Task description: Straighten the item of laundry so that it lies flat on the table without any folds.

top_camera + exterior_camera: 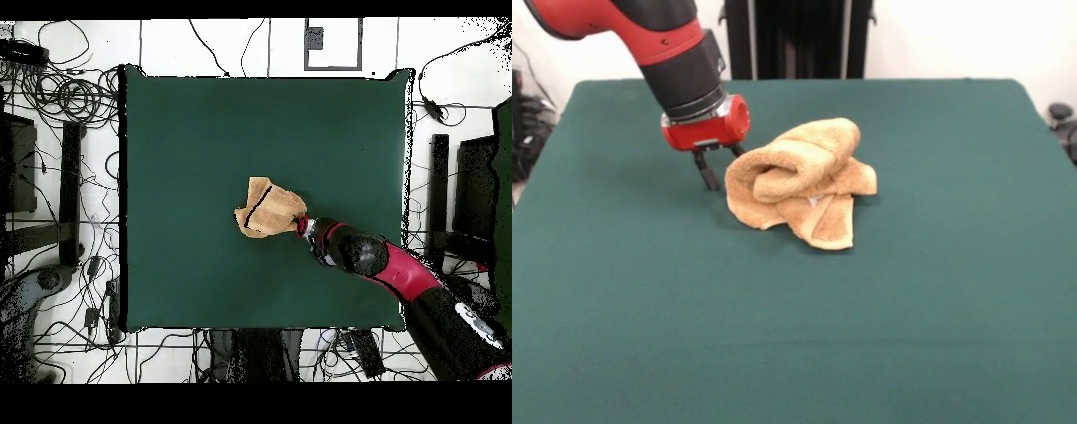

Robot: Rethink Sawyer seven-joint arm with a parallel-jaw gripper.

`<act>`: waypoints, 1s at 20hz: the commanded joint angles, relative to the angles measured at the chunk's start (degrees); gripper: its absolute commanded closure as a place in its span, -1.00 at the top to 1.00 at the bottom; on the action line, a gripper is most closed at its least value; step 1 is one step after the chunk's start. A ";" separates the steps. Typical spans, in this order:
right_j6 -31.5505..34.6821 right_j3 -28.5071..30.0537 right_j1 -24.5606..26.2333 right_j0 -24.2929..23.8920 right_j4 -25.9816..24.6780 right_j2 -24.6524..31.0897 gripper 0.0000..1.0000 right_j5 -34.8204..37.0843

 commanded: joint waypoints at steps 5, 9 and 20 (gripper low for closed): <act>12.79 -1.21 17.37 10.01 0.75 4.09 1.00 -17.58; 14.23 -1.35 16.26 12.35 0.68 1.89 1.00 -19.74; 12.74 -4.20 12.24 20.26 -0.48 -5.87 1.00 -23.17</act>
